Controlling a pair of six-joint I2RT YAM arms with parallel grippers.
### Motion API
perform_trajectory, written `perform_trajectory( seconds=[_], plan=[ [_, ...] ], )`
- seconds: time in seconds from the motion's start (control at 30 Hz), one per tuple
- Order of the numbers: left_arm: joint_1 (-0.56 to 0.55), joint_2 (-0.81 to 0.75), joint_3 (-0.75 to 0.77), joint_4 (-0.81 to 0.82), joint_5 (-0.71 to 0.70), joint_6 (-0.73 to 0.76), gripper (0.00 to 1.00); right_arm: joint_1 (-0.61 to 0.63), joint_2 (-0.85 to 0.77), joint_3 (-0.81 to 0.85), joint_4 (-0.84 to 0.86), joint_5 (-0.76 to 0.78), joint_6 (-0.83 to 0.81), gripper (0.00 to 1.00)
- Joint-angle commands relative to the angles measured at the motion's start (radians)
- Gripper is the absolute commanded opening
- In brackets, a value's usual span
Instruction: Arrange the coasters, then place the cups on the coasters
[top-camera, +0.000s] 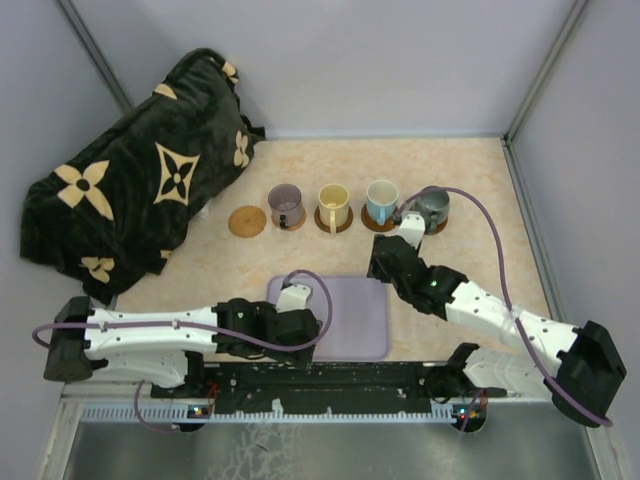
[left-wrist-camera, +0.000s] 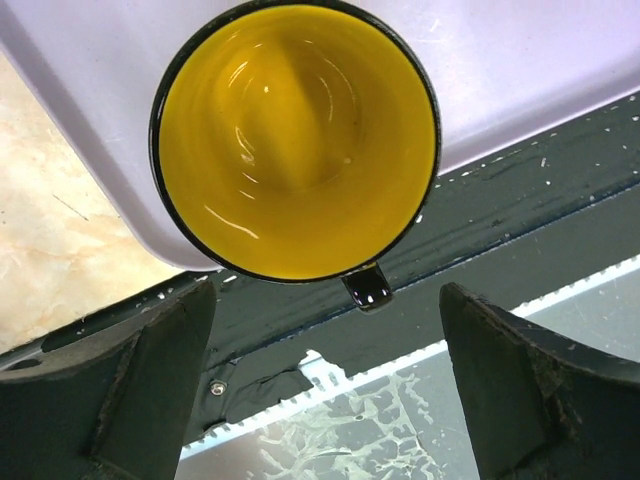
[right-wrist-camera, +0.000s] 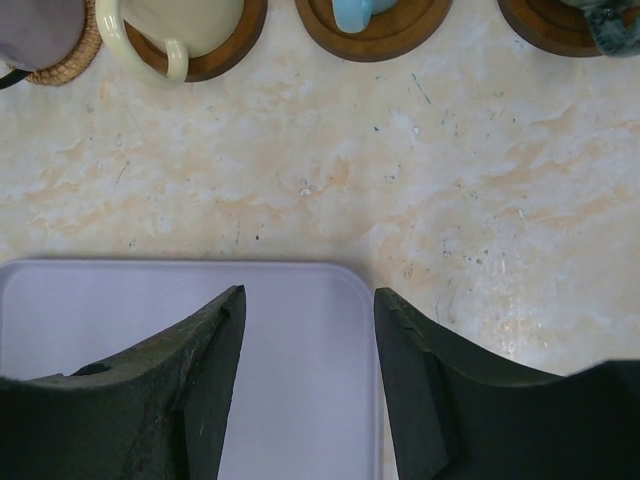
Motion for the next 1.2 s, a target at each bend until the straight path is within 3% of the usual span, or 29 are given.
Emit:
perform_trajectory(
  seconds=[0.0, 0.8, 1.17],
  plan=[
    [-0.007, 0.007, -0.039, 0.027, -0.044, -0.050, 0.98, 0.008, -0.028, 0.003, 0.042, 0.002, 0.015, 0.55],
    [-0.007, -0.065, -0.134, -0.020, -0.080, -0.155, 0.79, 0.009, -0.017, -0.005, 0.062, -0.017, 0.021, 0.54],
    [-0.007, -0.014, -0.133, 0.061, -0.065, -0.112, 0.77, 0.008, 0.005, 0.014, 0.066, -0.023, 0.012, 0.54]
  ],
)
